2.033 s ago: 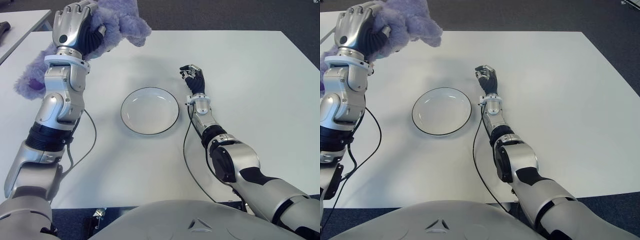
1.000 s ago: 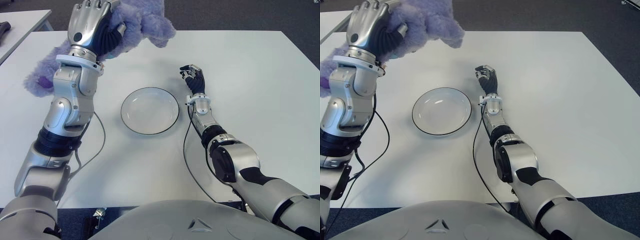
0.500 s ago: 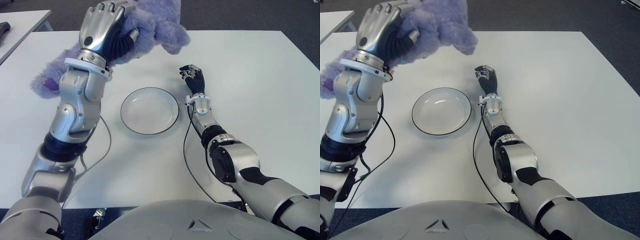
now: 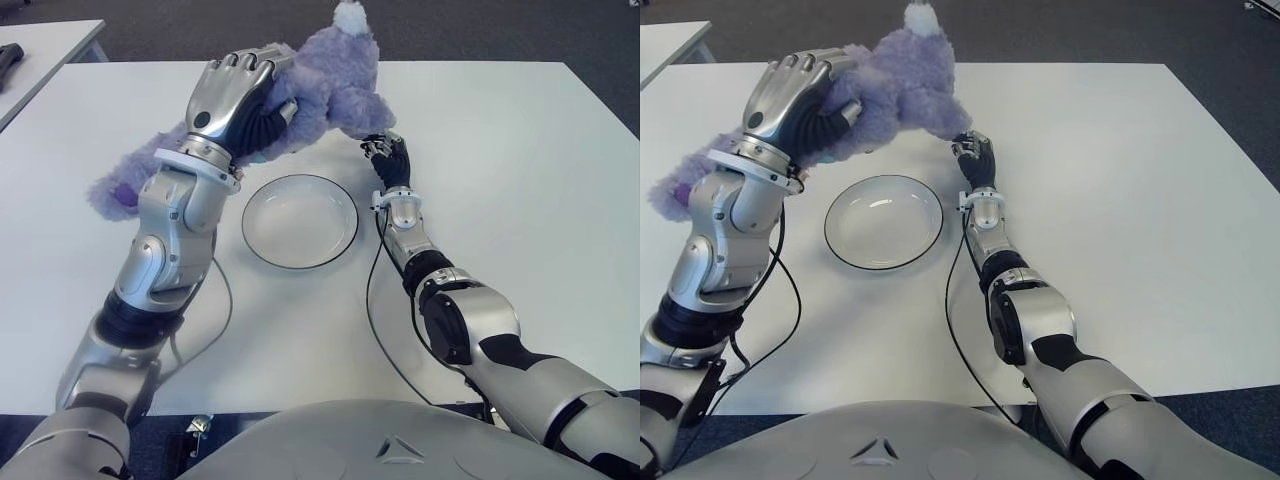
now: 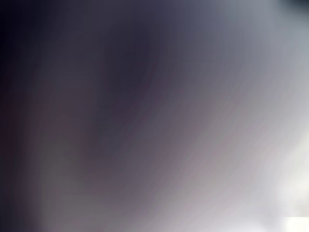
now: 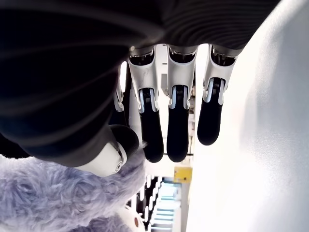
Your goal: Put the doll into the plate.
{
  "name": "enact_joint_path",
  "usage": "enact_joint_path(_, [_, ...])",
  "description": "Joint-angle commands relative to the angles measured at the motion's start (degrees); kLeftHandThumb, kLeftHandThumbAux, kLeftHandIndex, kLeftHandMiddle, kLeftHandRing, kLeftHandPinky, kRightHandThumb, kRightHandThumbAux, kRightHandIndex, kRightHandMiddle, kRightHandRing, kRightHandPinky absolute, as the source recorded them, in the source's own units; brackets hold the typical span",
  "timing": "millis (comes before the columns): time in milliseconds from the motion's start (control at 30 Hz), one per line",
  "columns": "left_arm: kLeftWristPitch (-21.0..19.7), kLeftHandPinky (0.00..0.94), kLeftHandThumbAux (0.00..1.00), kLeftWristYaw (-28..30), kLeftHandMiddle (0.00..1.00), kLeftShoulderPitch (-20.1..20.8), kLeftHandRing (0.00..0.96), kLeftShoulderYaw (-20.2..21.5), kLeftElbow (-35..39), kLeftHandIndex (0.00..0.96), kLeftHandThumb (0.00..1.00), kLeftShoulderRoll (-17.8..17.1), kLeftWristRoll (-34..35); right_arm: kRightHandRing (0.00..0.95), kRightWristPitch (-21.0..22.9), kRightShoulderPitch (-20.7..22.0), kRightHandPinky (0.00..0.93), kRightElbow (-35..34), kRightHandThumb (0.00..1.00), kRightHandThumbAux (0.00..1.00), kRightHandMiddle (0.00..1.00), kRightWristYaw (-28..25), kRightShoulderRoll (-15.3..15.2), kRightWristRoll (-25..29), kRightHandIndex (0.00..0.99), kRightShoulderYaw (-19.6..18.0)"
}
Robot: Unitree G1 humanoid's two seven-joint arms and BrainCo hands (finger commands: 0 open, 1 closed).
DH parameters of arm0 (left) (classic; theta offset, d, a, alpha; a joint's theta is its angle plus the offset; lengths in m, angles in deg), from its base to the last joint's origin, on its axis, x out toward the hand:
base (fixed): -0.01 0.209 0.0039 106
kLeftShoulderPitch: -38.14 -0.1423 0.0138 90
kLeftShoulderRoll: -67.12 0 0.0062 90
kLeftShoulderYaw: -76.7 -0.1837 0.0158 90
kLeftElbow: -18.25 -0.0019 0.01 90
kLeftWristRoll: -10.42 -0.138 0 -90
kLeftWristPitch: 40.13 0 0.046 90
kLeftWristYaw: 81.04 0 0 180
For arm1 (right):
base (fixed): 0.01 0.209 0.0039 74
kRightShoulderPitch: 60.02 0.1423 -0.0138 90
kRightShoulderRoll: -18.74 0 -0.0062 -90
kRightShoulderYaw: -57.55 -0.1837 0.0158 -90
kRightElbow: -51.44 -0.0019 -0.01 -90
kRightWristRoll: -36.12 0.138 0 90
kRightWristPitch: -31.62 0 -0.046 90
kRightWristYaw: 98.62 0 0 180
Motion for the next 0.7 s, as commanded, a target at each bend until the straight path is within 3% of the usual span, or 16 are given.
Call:
enact_joint_path(33, [0.34,0.796,0.693,2.10,0.829,-3.56,0.828,-1.02,0.74,0.444,0.746,2.02,0.09,0.361,4.94,-12.21,0.346,7.39,0.691,0.738,0.371,-0.18,0.80,-0.47,0.414,-0.57])
enact_joint_path(700, [-1.30,0.832,0.694,0.43,0.835,-10.99,0.836,-1.99,0.44,0.443,0.745,10.57,1.22,0.362,3.95,-12.49,0.335,7.22,0.695,0.736,0.377,-0.09,0.60,-0.64,0.416,-0.37])
